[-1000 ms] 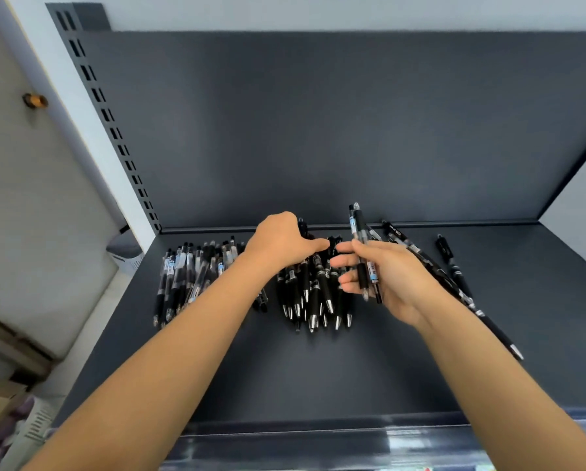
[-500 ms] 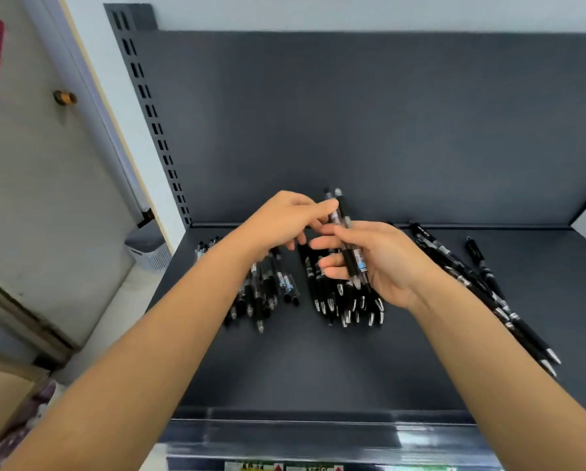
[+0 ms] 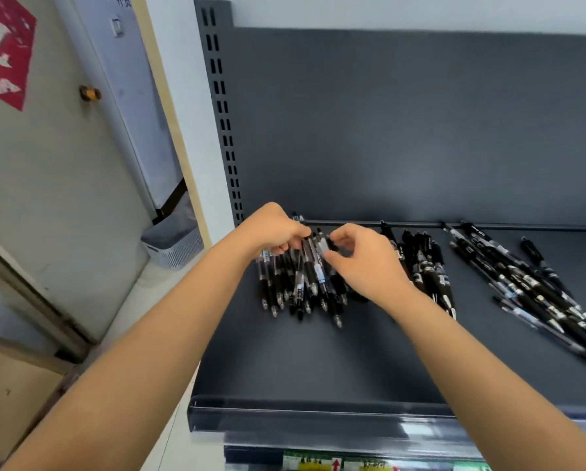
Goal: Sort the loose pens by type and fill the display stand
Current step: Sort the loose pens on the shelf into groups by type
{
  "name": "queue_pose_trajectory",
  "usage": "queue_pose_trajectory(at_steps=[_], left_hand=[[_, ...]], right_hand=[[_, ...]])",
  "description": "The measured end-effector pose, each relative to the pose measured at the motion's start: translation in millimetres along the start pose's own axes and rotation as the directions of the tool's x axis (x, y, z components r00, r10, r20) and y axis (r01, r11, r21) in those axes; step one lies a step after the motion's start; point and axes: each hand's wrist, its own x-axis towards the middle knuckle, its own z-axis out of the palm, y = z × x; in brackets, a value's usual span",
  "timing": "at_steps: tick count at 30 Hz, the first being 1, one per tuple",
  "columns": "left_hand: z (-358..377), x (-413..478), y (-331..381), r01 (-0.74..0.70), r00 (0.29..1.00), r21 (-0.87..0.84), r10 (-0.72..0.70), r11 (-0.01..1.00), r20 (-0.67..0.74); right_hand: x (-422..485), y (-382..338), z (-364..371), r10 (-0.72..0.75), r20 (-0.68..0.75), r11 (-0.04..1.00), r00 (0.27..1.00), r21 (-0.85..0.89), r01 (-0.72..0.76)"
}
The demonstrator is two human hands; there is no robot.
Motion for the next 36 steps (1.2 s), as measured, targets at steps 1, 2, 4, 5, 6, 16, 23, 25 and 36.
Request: queue_pose_trajectory(at_steps=[1,2,4,5,6,16,23,25,36], left_hand=[[2,3,-3,-0.003,1.0,0.064,0.004,0.998,-0.002],[5,5,-6,-0.017,1.0,0.129,0.02,0.992,-0.017],[9,7,-9,-0.062,0.996,0.234,0.077,0.97,-0.056],[11,7,-10,-0.089,0.991,0.282,0.113,0.955,-0.069],[13,5,-11,-0.117,0.986,0.338,0.151,0.934,-0.076],[40,-16,21,-0.324,0.783,0.799,0.618,0.507,-0.075],[107,-44,90,-0.486,0.684,0.759,0.729,0.433,0.022],[132,-48,106,-0.494,0.683,0.767,0.729,0.409,0.051],[263,-57,181,-0.28,0.926,0.672,0.377,0.685,0.002]], right_hand=[[-1,0,5,-0.041,-0.016,0.997,0.999,-0.072,0.04],[-1,1,10,-0.076,-0.015,0.987,0.997,-0.141,0.073],[-2,3,17,-0.094,0.043,0.972,0.995,-0.214,0.101],[-3,4,19,-0.079,0.081,0.972,0.994,-0.213,0.095],[-5,5,20,-0.068,0.111,0.975,0.991,-0.202,0.09],[-41,9,-40,-0.15,-0.093,0.912,0.984,-0.397,0.102],[-73,69,-126,0.004,-0.227,0.877,0.974,-0.467,-0.113],[-79,94,-149,0.067,-0.247,0.87,0.967,-0.46,-0.178],[-66,231,-238,0.198,-0.017,0.925,0.98,-0.328,-0.193]])
